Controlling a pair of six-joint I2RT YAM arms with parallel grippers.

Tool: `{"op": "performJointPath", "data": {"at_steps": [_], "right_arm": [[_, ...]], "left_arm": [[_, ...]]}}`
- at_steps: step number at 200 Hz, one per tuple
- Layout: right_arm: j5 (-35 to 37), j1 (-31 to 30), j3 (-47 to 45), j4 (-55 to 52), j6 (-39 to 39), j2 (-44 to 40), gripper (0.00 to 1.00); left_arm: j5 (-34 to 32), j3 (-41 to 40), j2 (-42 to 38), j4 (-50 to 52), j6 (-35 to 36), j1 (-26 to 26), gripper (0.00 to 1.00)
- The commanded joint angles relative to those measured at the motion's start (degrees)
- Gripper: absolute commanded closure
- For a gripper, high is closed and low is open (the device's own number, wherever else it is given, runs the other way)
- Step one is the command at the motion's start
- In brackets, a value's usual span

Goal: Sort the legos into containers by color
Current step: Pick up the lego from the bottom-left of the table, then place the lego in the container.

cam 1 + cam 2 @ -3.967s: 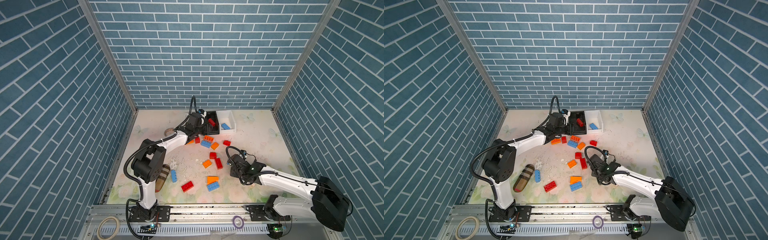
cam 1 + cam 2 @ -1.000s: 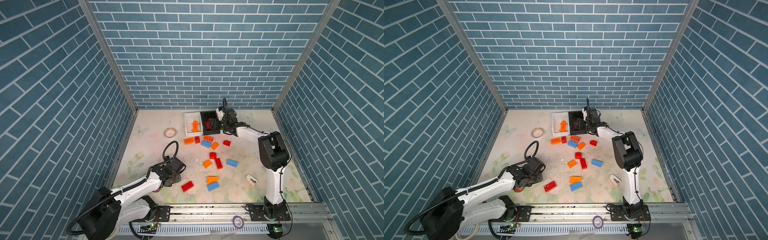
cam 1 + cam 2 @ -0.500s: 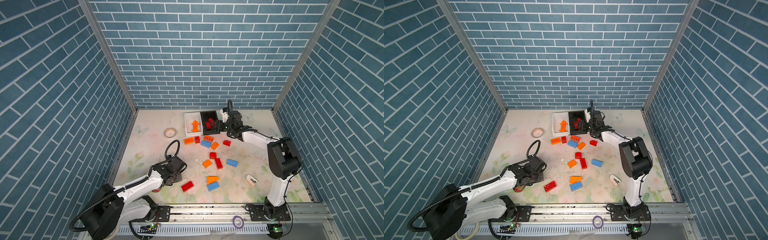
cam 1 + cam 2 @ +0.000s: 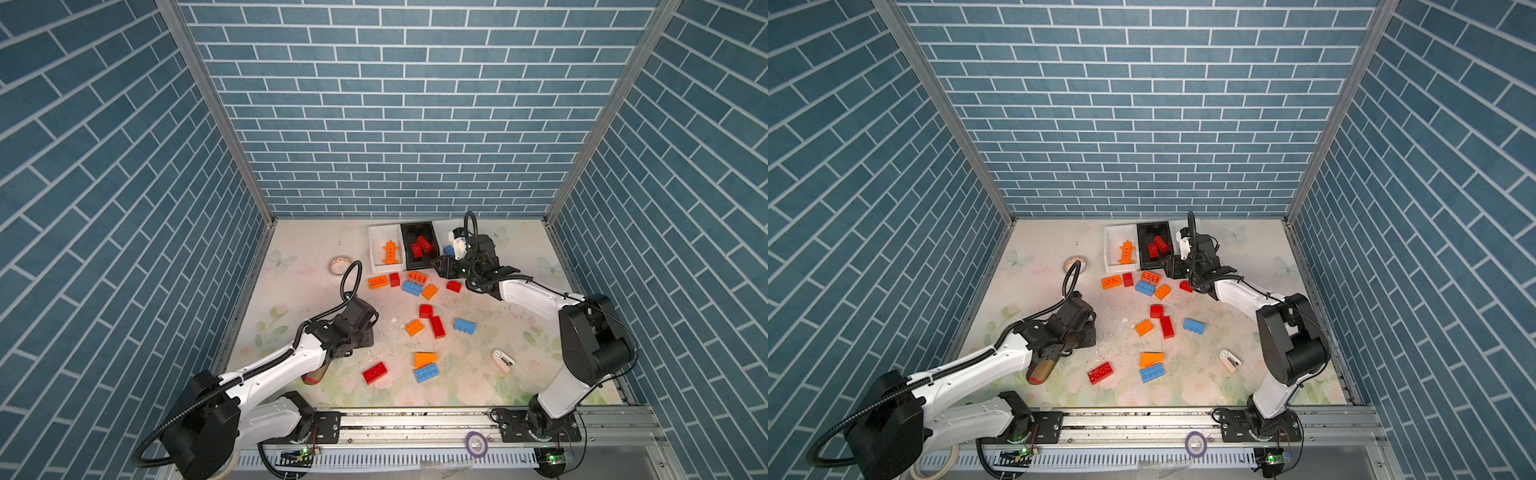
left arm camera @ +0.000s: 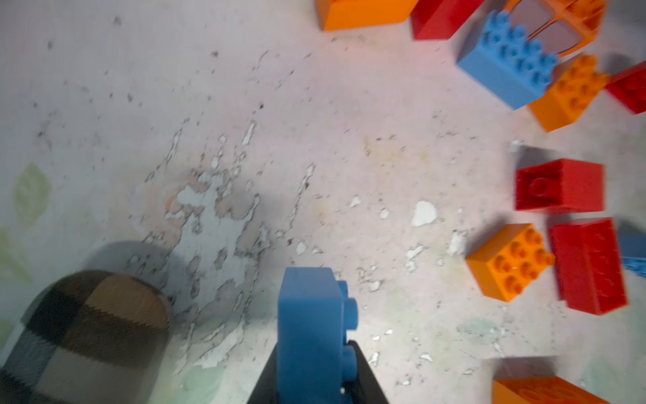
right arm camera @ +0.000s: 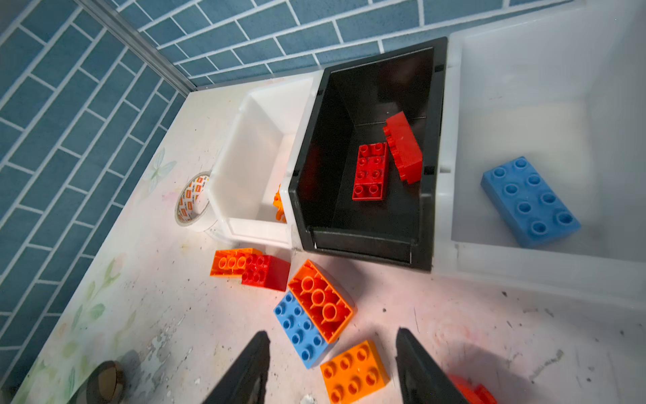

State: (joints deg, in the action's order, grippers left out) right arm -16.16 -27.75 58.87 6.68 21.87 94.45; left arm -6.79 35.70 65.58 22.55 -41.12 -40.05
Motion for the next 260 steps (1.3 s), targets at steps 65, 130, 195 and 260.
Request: {"op": "performJointPath", "data": {"at_steps": [65,130,195,260], "right_arm": [[-0.11,-1.51,-12.96,-3.28,-3.61,-17.85,0.37],[6.72,-5.84,-20.44,-7.83,-1.32,-27.41,0.31],[12.47,-13.03,-25.42,-16.08,3.51,-34.73,0.28],[15.23,-19.61,-29.64,-20.57,9.6,-41.08,0.19]], "left_arm": [[5.04,11.6,6.44,-15.1,9.87,-0.08,0.83],[10.85,22.99,19.14,-22.45,14.58,0.05,0.83],[16.78,33.55,31.66,-27.32,17.72,0.33,0.83],[19.62,46.56,43.05,-28.53,19.81,1.01,0.83]]}}
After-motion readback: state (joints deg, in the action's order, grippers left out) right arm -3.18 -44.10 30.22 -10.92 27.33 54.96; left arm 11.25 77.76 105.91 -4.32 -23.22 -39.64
